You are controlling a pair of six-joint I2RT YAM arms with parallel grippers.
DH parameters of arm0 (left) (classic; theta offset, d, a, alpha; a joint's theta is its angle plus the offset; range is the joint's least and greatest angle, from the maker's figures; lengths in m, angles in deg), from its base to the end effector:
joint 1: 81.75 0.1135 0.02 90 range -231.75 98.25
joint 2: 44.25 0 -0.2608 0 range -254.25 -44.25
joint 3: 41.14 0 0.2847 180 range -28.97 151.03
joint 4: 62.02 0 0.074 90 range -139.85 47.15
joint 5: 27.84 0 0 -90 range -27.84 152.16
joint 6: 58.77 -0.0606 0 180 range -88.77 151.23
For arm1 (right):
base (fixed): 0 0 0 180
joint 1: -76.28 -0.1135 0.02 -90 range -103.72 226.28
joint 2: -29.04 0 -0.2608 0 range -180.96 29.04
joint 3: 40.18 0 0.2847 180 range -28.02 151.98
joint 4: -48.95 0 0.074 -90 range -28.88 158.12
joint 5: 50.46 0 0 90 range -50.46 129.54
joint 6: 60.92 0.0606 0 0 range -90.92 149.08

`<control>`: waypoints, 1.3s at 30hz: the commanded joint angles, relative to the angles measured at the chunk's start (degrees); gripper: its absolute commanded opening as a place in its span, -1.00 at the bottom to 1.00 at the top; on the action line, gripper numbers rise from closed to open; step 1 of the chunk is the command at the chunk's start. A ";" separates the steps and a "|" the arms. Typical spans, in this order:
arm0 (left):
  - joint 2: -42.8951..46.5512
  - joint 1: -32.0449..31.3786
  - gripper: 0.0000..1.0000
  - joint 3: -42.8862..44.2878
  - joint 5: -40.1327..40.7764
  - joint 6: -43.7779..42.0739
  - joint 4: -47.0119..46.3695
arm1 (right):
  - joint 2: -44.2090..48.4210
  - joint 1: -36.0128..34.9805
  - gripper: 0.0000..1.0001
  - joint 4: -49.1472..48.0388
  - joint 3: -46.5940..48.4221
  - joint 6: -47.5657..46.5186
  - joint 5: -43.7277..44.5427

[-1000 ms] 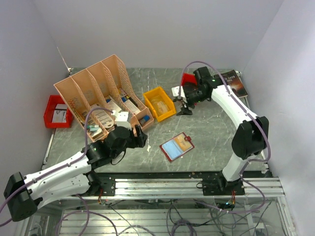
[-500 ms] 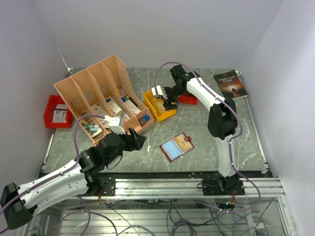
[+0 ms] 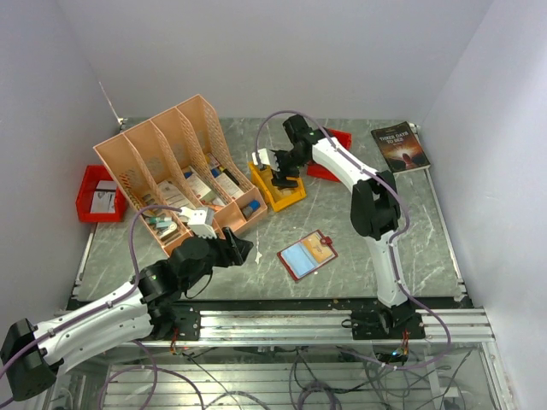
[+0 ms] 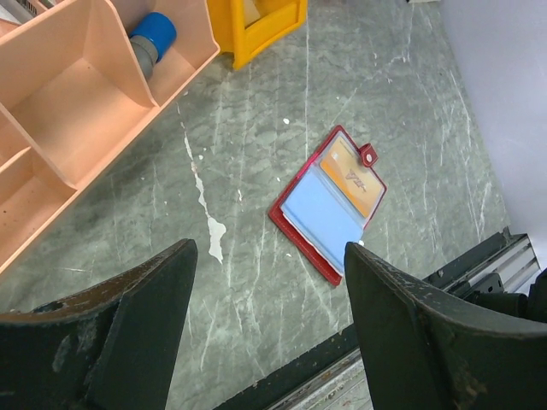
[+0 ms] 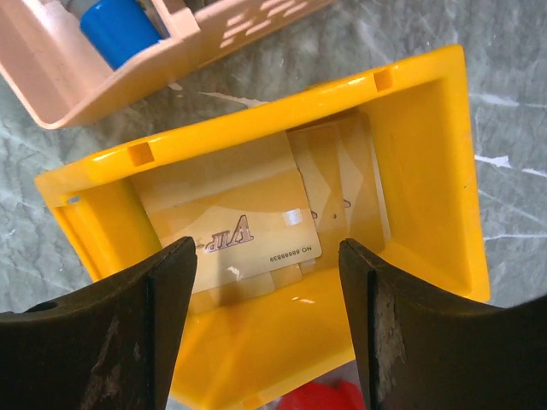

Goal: Put the credit cards into the card holder
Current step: Move the storage box to the center of the board.

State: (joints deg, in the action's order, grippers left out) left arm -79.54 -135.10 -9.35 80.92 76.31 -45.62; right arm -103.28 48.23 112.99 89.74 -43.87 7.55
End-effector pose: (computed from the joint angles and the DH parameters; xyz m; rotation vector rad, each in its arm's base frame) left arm 0.1439 -0.1607 0.2021 -0.0860 1.9897 -0.8373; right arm 0.4528 0.2776 0.1795 -2.0384 1.4852 0.4665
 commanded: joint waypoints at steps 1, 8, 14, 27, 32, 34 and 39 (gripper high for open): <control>0.28 0.26 0.61 0.21 -0.40 -0.20 -2.27 | -0.98 0.10 0.33 -2.08 0.75 3.26 2.31; 3.06 0.27 0.61 -0.81 -0.41 0.98 -1.09 | -0.13 0.10 -0.11 -1.30 -2.66 2.91 2.20; 4.78 0.30 0.60 -0.97 -0.14 1.89 0.12 | -0.29 0.10 -0.91 0.21 -3.38 1.74 2.02; 3.88 0.28 0.59 -0.59 -0.21 2.04 0.16 | -0.28 0.13 -1.00 13.31 -4.92 -10.96 0.02; 3.07 0.32 0.59 -0.95 -0.45 2.11 -1.25 | 4.72 -2.92 -1.00 13.60 -12.28 -13.09 -1.09; 2.56 0.33 0.59 -1.26 -0.68 2.12 -2.09 | 6.59 -4.70 -1.00 13.09 -15.50 -12.80 -1.23; 0.91 0.29 0.57 -1.75 -1.62 2.46 -4.13 | 10.42 -7.42 -0.95 7.50 -19.81 -5.43 -0.61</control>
State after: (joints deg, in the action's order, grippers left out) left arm -77.75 -135.10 -10.25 80.73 78.28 -46.19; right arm -97.26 42.46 123.11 71.44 -54.25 7.93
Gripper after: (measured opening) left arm 0.792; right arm 0.004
